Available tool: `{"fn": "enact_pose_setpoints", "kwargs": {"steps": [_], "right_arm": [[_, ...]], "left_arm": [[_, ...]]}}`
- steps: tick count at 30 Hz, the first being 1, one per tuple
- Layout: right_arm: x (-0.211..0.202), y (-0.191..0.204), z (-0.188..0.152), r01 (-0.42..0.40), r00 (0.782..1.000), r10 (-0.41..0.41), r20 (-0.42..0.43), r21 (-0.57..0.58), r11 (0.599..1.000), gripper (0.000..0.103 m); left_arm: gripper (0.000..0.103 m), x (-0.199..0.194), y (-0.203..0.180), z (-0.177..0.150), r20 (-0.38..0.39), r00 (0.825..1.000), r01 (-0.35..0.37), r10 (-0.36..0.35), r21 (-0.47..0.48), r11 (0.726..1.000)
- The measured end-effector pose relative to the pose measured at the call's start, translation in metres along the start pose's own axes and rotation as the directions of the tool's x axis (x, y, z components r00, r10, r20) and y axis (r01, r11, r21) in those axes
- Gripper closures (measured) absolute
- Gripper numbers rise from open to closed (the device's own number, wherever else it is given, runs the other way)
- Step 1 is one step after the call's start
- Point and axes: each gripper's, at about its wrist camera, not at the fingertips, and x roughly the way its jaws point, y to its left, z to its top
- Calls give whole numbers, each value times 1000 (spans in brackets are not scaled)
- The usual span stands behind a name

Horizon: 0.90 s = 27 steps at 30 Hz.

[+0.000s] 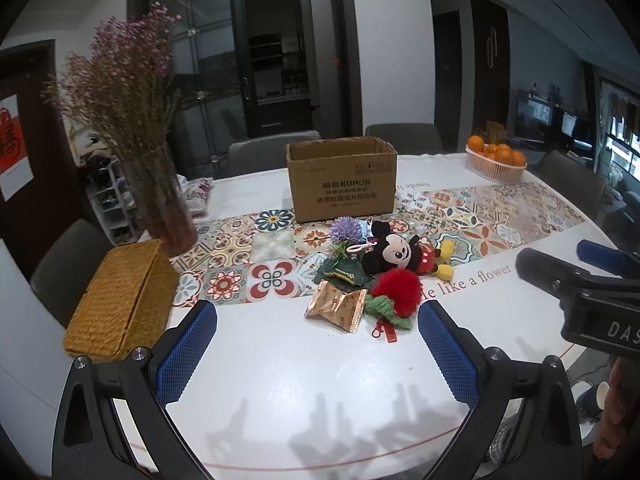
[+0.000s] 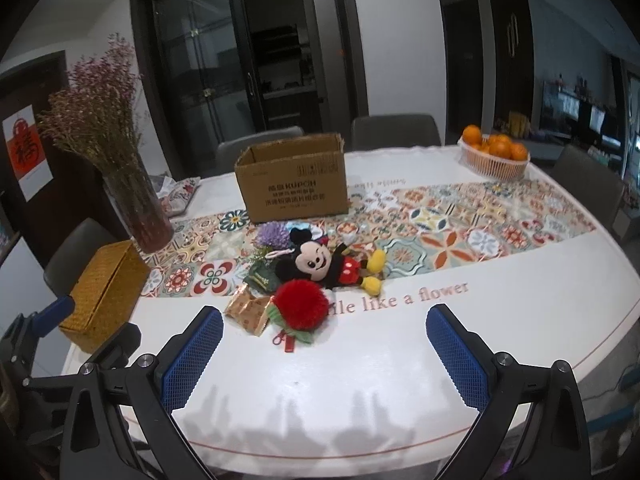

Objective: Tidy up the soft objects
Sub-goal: 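Grasp the gold biscuit packet with the left tool while the right tool grasps the red pompom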

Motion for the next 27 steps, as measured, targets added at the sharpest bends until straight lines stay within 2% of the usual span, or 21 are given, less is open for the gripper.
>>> {"fn": "enact_pose_setpoints", "kwargs": {"steps": [3, 10, 19, 27], "right_arm": [[22, 7, 1, -2, 999, 2, -38, 6, 1000, 0], [76, 22, 5, -19, 992, 23, -127, 32, 999, 1], [134, 33, 3, 11, 973, 3, -231, 58, 998, 6], [169, 31, -5, 31, 949, -3, -315, 83, 996, 10]], "left_arm": [[0, 19, 5, 1, -16, 1000, 12, -12, 36, 999], [1, 68, 24, 4, -82, 992, 102, -98, 52, 993], [4, 137, 35, 1, -191, 960, 228, -207, 94, 969], [5, 185, 30, -6, -278, 926, 305, -258, 141, 942]]}}
